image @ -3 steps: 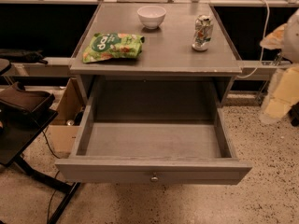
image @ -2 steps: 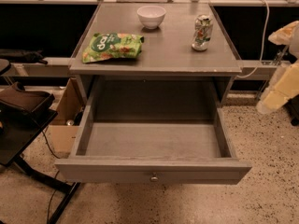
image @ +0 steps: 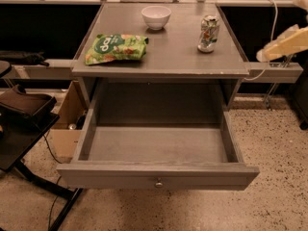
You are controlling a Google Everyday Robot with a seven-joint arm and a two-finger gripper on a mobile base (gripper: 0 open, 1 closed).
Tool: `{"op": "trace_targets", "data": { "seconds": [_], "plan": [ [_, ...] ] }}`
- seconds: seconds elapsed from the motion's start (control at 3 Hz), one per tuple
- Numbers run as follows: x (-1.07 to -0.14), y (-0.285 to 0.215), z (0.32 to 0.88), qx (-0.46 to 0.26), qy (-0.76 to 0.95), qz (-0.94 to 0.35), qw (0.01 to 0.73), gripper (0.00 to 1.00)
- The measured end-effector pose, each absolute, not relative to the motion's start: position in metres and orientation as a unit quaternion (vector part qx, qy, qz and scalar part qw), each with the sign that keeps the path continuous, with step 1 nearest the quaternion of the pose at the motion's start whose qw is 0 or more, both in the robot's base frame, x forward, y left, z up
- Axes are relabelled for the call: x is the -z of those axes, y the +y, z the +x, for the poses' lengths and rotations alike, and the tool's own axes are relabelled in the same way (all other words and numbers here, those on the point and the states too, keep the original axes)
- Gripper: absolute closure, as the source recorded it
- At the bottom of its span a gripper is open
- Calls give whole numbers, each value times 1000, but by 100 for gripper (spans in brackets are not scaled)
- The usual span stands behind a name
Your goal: Place 7up can into top drawer
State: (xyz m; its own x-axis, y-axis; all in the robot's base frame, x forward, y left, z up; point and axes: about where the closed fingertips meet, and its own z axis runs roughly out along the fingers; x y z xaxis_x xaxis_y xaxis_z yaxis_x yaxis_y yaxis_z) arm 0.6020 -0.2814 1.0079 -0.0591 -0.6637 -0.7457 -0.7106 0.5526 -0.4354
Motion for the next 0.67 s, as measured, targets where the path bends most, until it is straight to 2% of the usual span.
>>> {"op": "trace_targets", "data": {
  "seconds": [0.33, 0.67],
  "plan": [
    [-1007, -288, 663, -68, 682, -431, 587, 0],
    [-1007, -288, 663, -68, 682, -431, 587, 0]
  ]
}}
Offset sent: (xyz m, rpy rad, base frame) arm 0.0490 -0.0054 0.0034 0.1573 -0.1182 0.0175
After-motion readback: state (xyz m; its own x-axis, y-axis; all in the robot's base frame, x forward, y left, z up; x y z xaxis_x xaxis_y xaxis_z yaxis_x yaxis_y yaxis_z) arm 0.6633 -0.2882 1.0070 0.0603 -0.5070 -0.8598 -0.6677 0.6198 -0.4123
